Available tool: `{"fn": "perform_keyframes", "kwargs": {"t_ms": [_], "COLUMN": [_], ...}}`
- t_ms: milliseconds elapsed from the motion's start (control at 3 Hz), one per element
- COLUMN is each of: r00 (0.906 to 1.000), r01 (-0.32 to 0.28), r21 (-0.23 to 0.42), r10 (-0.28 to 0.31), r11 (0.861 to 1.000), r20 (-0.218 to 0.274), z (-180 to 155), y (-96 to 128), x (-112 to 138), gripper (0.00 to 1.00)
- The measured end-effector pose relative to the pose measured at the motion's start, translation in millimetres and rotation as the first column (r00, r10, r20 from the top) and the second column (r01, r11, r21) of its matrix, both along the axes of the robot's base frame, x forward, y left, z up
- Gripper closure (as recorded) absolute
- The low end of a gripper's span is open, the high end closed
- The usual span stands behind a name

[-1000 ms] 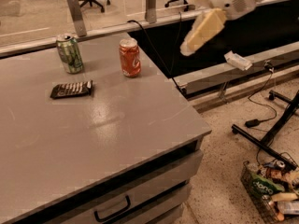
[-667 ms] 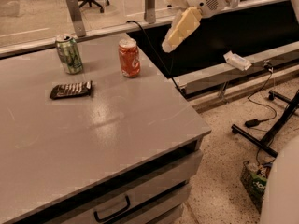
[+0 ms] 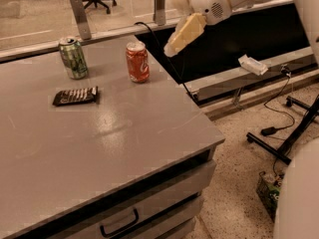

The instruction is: Knock coke can over

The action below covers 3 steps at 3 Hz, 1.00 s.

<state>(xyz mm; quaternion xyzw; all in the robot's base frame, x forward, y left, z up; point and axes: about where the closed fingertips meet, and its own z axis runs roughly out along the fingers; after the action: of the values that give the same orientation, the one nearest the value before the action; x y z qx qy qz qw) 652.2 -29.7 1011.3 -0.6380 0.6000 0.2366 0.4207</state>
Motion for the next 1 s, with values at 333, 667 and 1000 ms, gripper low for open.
{"fn": "perform_keyframes", "kwargs": {"t_ms": [333, 667, 1000], "r00": [0.9996, 0.999, 0.9968], "r01": [-0.006, 0.033, 0.077], "r21": [0.159, 0.279, 0.367], "r10": [0.011, -0.022, -0.063], "r11": [0.987, 0.96, 0.927], "r20": [-0.028, -0.04, -0.05], "z": [-23, -45, -73], "y": [28, 47, 57], "x": [24, 42, 59], "gripper": [0.0, 0.0, 0.0]}}
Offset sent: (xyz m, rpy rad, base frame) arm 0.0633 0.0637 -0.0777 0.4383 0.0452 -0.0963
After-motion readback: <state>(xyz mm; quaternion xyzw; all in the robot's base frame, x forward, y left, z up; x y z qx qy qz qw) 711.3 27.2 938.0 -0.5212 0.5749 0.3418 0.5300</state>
